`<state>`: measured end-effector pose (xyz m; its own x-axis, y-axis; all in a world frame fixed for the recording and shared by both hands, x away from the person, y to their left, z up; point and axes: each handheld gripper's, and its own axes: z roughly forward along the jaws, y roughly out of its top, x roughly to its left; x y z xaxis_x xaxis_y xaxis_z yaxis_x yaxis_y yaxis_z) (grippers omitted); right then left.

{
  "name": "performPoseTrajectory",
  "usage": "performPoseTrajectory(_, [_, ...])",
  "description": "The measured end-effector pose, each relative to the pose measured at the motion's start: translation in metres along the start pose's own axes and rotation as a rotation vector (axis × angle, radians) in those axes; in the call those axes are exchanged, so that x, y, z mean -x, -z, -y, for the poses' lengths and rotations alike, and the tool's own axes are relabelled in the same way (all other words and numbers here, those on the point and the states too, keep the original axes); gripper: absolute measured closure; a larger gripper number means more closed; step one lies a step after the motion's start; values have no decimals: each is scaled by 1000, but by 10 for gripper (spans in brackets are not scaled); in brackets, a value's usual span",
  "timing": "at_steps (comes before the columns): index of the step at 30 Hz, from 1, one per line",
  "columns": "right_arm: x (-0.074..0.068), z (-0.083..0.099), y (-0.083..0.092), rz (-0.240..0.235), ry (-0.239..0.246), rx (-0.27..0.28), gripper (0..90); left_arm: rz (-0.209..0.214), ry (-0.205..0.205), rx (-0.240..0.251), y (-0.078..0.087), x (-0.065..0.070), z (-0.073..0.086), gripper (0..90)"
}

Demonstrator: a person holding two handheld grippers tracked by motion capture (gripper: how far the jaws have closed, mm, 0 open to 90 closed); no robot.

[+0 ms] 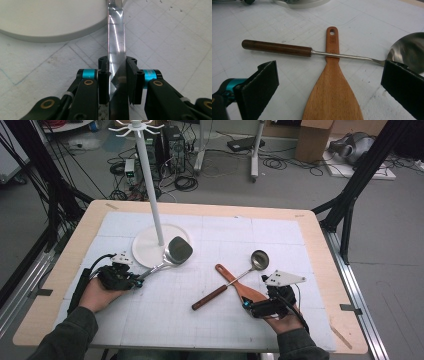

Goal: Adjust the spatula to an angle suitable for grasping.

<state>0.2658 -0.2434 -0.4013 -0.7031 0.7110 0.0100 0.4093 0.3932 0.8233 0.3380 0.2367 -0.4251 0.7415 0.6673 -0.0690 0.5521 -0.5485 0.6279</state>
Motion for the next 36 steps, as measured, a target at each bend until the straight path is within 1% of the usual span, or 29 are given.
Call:
performPoseTrajectory(3, [-1,0,-1,-5,5,-9,3,16,-6,4,1,2,-1,744])
performPoseTrajectory(4, [-1,0,-1,-4,10,-5,3,29,-13,5,1,3,-2,745])
performPoseTrajectory(6, [-1,0,-1,-3,6,-7,3,31,-16,2,2,5,-2,745])
performPoseTrajectory(9, [-1,0,0,-4,7,-7,3,40,-44,-7,2,9,-5,746])
performPoseTrajectory(11, [-2,0,-1,-4,5,-10,3,41,-74,-21,1,14,-9,746])
performPoseTrajectory(16, [-2,0,-2,-8,7,-14,3,78,-134,-50,-4,26,-15,746])
performPoseTrajectory(18, [-2,1,-1,-8,11,-13,2,89,-145,-58,-6,30,-16,745])
performPoseTrajectory(19, [-2,1,-1,-8,11,-13,2,88,-151,-64,-6,30,-17,745])
performPoseTrajectory(21, [-2,1,-1,-9,11,-13,3,97,-139,-56,-6,29,-16,746])
performPoseTrajectory(25, [-3,1,-2,-11,11,-16,3,106,-142,-60,-8,29,-16,745])
performPoseTrajectory(26, [-2,1,-2,-12,14,-17,2,120,-155,-60,-8,30,-16,745])
performPoseTrajectory(27, [-2,1,-2,-12,14,-17,2,120,-155,-60,-8,30,-16,745])
performPoseTrajectory(28, [-2,1,-2,-12,13,-17,3,130,-162,-61,-9,31,-17,745])
performPoseTrajectory(29, [-3,1,-2,-13,8,-19,3,145,-177,-64,-10,33,-17,745])
performPoseTrajectory(32, [-3,1,-2,-13,9,-18,3,155,-184,-67,-10,34,-18,745])
performPoseTrajectory(36, [-3,1,-2,-15,11,-19,3,158,-184,-68,-10,34,-17,745])
